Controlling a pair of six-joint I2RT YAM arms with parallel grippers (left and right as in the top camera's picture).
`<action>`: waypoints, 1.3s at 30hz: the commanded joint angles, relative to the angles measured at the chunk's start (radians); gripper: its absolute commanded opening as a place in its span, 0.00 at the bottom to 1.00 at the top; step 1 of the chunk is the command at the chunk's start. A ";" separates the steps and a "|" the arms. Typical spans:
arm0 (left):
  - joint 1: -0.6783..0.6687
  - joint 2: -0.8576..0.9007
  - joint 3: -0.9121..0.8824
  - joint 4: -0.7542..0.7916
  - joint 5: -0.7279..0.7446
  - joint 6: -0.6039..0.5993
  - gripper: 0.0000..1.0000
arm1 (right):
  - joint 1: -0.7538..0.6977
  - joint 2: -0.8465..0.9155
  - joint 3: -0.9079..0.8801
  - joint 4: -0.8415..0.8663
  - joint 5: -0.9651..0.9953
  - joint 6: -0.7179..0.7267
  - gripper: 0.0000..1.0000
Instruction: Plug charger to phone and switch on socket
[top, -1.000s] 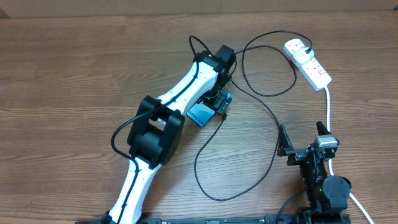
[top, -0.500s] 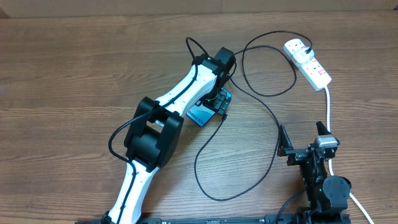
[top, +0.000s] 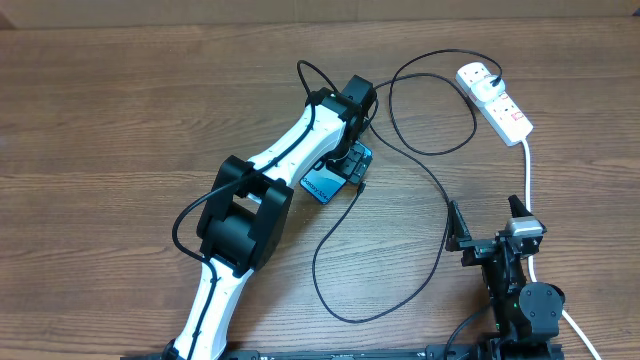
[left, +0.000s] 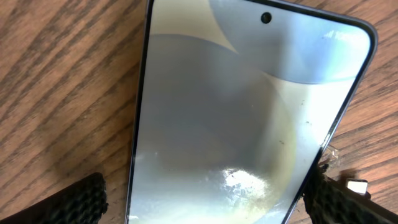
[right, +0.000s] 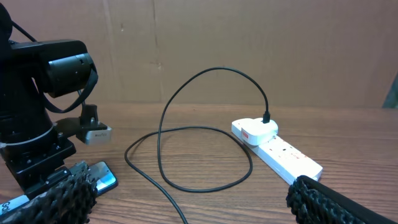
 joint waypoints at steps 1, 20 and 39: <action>0.006 0.071 -0.064 0.008 -0.032 0.032 0.96 | 0.006 -0.008 -0.010 0.006 0.009 -0.004 1.00; 0.019 0.072 -0.082 0.007 0.000 0.059 0.77 | 0.006 -0.008 -0.010 0.006 0.009 -0.004 1.00; 0.100 0.071 -0.048 -0.068 0.120 -0.070 0.67 | 0.006 -0.008 -0.010 0.006 0.009 -0.004 1.00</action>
